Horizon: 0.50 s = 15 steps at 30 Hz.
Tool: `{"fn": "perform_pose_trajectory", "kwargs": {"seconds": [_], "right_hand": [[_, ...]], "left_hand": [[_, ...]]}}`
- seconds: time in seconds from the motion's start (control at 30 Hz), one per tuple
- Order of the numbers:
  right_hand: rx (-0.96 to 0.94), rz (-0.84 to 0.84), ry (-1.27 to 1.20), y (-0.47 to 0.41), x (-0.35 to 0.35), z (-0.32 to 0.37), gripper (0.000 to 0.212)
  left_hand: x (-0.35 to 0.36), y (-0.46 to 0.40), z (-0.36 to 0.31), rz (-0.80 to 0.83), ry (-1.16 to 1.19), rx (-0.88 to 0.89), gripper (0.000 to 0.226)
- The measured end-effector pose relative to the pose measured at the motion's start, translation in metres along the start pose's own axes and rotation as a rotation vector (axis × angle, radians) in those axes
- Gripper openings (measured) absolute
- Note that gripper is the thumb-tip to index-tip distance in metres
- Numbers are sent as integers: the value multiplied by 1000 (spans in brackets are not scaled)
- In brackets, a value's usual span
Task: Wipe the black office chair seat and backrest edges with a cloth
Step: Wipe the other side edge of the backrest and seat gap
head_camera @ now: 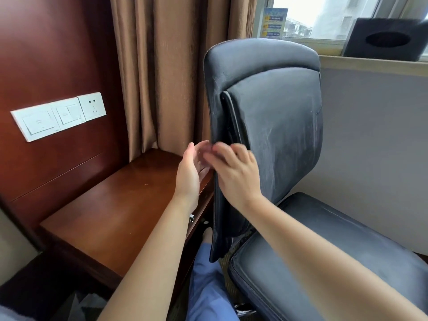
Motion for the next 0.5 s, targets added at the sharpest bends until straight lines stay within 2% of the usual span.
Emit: {"fn": "perform_pose_trajectory", "kwargs": {"seconds": [0.13, 0.3, 0.37, 0.5], "right_hand": [[13, -100, -48, -39, -12, -9, 27], [-7, 6, -31, 9, 8, -2, 28], [-22, 16, -3, 1, 4, 2, 28], [17, -126, 7, -63, -25, -8, 25]], "left_hand": [[5, -3, -14, -17, 29, -1, 42], [11, -4, -19, -6, 30, 19, 40], [10, -5, -20, -20, 45, 16, 39], [9, -8, -27, -32, 55, 26, 41]]}}
Point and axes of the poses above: each hand's wrist, its own y-axis away from the middle knuckle, its own x-axis out of the palm, z = x × y, the point moved 8 cm from there along -y, towards the middle knuckle, and after that the axes turned 8 degrees about -y, right-handed, at the moved point
